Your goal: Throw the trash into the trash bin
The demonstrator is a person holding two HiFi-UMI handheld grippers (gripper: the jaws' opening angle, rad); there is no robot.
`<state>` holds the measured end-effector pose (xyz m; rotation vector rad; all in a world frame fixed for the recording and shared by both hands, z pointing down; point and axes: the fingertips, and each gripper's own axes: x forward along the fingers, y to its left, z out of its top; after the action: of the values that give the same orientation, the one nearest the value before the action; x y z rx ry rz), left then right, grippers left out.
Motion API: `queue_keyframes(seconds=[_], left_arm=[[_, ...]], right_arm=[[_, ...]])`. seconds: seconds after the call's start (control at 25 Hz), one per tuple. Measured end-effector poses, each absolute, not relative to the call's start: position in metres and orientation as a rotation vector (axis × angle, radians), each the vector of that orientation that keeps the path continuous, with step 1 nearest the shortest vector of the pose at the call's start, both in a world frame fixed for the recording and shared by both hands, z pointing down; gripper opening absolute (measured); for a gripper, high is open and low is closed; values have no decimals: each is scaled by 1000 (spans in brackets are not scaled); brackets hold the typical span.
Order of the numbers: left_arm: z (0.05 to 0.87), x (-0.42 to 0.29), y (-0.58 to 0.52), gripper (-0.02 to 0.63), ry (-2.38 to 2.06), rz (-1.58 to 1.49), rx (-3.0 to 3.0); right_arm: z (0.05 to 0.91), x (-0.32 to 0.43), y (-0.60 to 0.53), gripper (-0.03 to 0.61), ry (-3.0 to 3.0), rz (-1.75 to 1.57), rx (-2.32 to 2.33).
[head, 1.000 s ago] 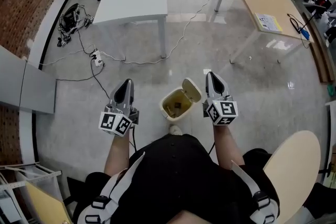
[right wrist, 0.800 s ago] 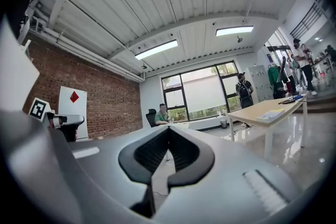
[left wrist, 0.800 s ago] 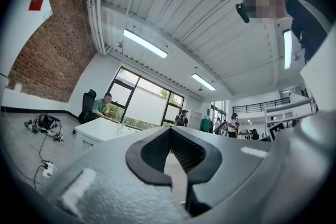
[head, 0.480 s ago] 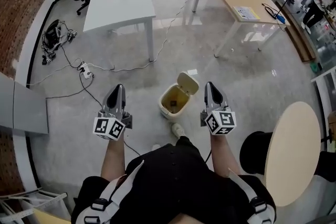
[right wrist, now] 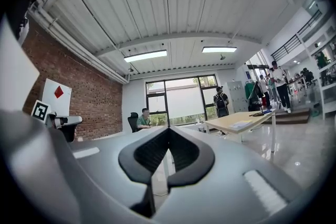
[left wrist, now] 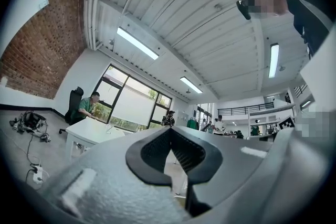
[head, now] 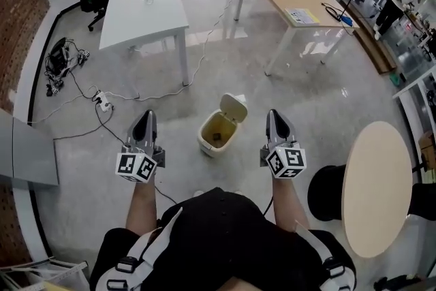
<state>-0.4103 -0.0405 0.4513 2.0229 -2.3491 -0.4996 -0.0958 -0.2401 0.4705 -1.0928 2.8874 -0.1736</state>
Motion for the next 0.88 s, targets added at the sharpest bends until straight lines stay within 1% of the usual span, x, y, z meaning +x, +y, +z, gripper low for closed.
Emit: queue_keyframes(seconds=[0.4,0.88], left_arm=[[452,-354,-67,0,-2336,-403,2062],[450,-329,-72,0,-2349,-370,2069]], right_arm=[[471,-17,-273,5,2873,-165,-1158],[471,-10,-276,5,2896,-133,-1088]])
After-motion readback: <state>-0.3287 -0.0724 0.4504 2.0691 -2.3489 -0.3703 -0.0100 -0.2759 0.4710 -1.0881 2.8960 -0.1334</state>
